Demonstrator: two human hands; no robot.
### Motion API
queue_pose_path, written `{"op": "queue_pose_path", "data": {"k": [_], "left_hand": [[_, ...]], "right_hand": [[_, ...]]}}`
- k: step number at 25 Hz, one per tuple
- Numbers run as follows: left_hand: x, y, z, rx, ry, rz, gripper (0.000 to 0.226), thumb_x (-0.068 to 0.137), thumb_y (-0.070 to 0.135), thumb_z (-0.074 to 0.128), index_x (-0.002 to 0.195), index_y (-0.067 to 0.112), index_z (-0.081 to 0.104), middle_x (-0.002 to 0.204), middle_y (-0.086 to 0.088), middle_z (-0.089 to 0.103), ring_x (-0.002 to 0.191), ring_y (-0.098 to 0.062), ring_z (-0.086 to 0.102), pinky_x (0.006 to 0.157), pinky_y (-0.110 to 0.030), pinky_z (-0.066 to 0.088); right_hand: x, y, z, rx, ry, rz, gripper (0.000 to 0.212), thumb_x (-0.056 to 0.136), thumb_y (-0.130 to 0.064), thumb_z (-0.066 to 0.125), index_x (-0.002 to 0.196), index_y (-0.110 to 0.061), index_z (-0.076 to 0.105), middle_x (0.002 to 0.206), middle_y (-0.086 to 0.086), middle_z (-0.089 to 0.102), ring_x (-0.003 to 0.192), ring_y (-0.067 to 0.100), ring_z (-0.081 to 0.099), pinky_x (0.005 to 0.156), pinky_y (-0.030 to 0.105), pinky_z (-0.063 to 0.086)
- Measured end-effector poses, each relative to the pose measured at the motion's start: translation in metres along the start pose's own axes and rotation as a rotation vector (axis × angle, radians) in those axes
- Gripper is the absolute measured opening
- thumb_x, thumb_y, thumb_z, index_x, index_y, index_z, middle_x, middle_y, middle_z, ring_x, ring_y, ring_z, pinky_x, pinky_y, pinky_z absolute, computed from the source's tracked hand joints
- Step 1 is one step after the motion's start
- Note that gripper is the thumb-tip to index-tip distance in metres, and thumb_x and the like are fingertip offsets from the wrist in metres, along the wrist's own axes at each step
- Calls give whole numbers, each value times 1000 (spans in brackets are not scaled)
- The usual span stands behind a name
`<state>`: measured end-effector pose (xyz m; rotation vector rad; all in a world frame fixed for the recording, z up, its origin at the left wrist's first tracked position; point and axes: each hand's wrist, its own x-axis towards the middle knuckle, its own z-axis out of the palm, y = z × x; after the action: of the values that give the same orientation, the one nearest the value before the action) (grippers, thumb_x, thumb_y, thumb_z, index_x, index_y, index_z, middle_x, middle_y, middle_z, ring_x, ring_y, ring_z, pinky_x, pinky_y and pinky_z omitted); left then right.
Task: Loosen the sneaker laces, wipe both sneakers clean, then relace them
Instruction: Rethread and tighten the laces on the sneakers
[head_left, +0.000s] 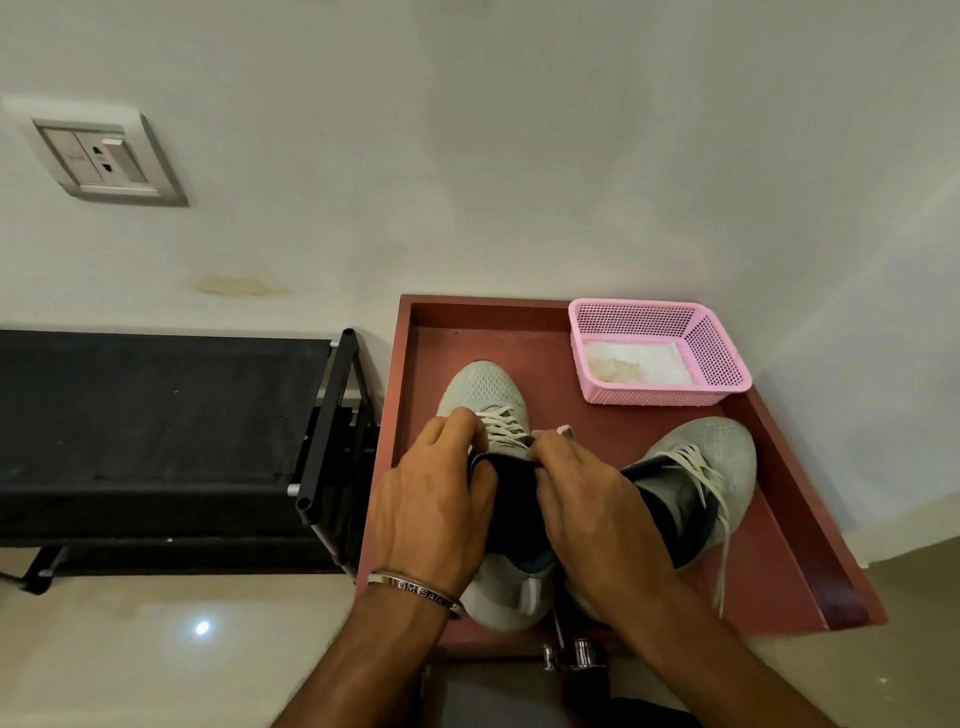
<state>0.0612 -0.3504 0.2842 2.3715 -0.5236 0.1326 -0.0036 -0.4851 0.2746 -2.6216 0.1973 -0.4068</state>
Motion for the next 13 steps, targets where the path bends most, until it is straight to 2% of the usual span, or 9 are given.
{"op": "queue_pose_path", "data": {"k": [2,4,6,8,11,13], "left_hand": [[3,-5,0,-29,-13,-51,16,87,29,63,89,36,49,91,17,58,68,-4,59,46,-14,42],[5,-8,2,-107,-23,-78,16,85,29,66,95,38,56,97,19,62,77,1,62,57,-14,51],[7,-10,5,-233,-51,-74,25,84,20,71,104,33,64,102,18,65,88,4,61,71,-8,50],[11,-10,7,-355,-97,-82,29,82,18,74,109,28,68,106,16,68,94,3,61,80,-15,54],[18,-11,9,-548,-131,-147,26,82,32,77,108,29,72,104,15,72,96,-1,65,86,-32,57],[20,-9,13,-547,-124,-140,20,85,30,73,105,29,73,100,13,73,94,-1,66,86,-35,57]], "right_hand": [[3,5,3,108,31,19,14,92,-15,56,105,-22,55,105,-4,65,92,17,65,76,39,54],[5,8,2,284,80,62,20,87,-15,65,105,-23,60,109,-10,67,102,5,65,85,32,55],[7,6,1,483,90,127,27,87,-15,70,111,-24,62,110,-16,69,107,0,64,90,25,54],[12,2,-1,642,103,168,28,90,-10,68,113,-23,62,110,-15,70,110,-1,64,94,23,52],[23,-6,-4,805,121,173,32,93,-1,61,118,-20,57,122,-7,67,117,2,61,100,28,51],[27,-13,-4,890,90,115,35,95,-1,55,125,-18,51,130,-2,63,123,7,58,103,32,49]]}}
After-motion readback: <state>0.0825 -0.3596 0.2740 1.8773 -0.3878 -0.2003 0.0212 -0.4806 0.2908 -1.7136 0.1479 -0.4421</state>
